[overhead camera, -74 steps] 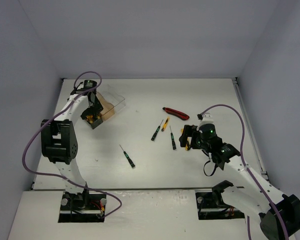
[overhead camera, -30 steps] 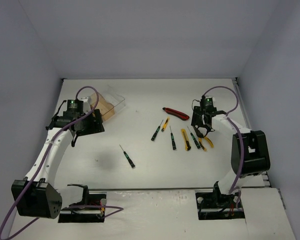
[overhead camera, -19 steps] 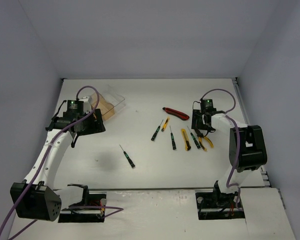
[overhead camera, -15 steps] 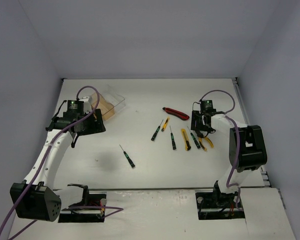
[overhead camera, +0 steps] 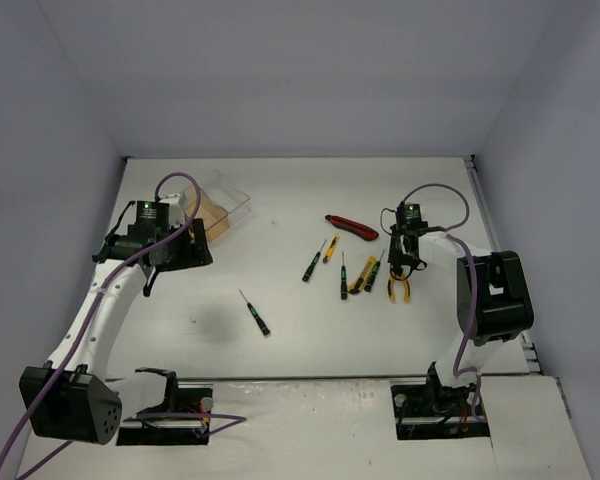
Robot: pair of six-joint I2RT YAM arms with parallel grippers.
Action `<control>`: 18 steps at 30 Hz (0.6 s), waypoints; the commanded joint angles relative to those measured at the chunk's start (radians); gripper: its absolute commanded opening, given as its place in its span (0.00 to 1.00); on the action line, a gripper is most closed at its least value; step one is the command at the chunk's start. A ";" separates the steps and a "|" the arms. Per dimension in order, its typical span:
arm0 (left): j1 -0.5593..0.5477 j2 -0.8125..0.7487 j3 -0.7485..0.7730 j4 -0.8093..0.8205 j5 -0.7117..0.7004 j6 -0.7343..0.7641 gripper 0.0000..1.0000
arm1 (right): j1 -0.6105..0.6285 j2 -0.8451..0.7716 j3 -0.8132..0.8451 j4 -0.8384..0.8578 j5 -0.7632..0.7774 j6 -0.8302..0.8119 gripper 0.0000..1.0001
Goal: Sort the tools into containers
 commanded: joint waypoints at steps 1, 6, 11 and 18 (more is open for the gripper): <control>-0.014 -0.013 0.010 0.045 0.015 0.021 0.68 | 0.004 0.017 0.011 -0.051 0.075 0.046 0.00; -0.085 -0.008 0.012 0.056 0.028 0.015 0.67 | 0.031 -0.020 0.062 -0.051 0.107 0.040 0.00; -0.207 -0.025 -0.002 0.123 0.064 -0.073 0.68 | 0.086 -0.083 0.085 -0.049 0.096 0.053 0.00; -0.316 -0.055 -0.123 0.391 0.096 -0.255 0.68 | 0.174 -0.163 0.093 -0.036 0.055 0.113 0.00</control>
